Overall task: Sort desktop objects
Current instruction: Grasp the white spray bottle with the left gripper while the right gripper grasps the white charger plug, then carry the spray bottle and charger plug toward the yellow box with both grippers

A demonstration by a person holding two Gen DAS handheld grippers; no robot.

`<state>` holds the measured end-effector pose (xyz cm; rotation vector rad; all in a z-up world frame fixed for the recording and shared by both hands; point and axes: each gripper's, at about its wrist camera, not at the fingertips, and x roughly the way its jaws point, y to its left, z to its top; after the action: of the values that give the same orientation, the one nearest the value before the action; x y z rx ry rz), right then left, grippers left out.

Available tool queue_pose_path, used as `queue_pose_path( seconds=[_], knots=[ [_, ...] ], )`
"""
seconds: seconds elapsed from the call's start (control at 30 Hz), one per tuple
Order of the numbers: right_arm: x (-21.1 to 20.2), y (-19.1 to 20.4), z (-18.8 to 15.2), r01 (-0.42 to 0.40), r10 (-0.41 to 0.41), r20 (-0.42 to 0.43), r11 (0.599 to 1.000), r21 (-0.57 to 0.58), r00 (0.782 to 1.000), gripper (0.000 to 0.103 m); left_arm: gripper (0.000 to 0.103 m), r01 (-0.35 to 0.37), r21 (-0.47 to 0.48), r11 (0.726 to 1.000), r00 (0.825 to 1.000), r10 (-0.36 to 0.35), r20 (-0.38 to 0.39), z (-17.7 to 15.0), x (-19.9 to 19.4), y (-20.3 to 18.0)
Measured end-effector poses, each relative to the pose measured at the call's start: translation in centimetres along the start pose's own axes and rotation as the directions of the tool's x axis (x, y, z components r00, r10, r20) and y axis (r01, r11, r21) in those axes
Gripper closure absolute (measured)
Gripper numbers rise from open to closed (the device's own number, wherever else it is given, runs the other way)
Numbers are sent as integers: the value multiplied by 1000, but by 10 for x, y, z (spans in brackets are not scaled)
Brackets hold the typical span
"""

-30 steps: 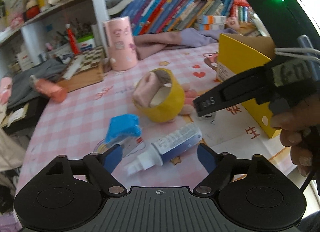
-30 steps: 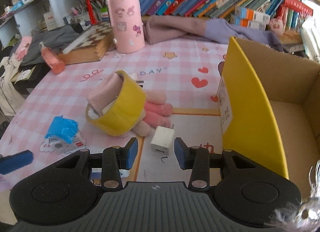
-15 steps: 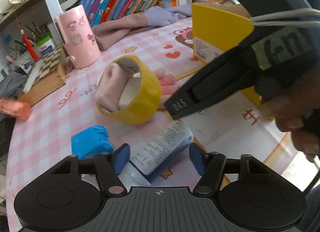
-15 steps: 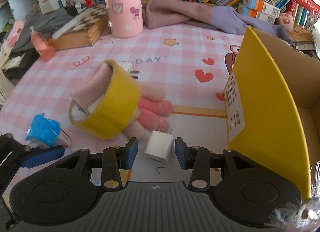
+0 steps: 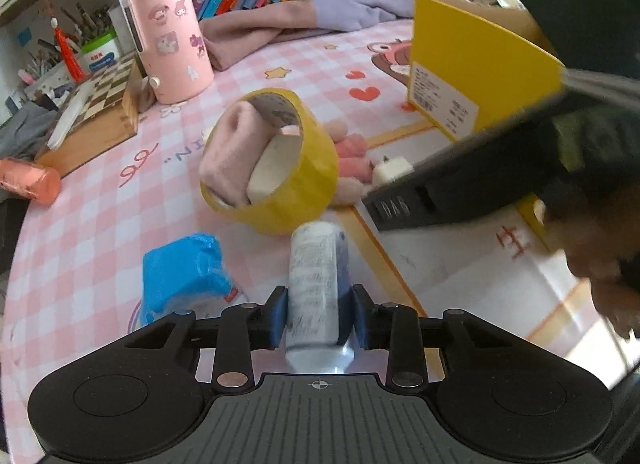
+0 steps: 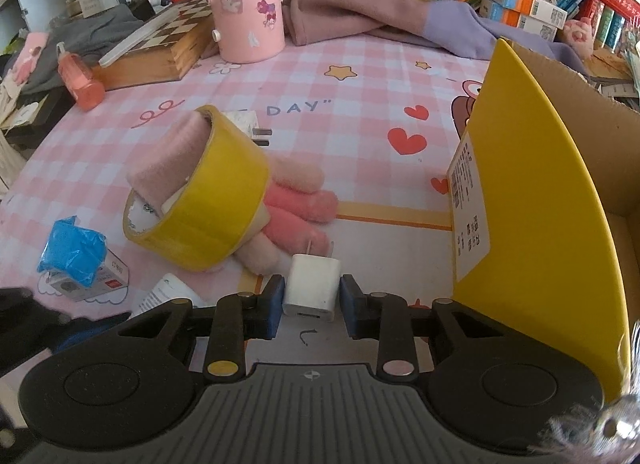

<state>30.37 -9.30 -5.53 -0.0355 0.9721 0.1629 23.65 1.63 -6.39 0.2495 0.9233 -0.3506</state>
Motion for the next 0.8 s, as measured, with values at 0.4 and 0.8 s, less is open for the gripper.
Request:
queue_pose_path(
  seconds=[0.4,0.8],
  knots=[
    [-6,-3,-3,-30,30,12,1000,-7,999,78,72,20,-140,990,999,-16,29,-4,-16,9],
    [-71,-2,-8,-55,52,200,998,9,978,78,72,6,-133,991,987,16,161,-10,-77,0]
  ],
)
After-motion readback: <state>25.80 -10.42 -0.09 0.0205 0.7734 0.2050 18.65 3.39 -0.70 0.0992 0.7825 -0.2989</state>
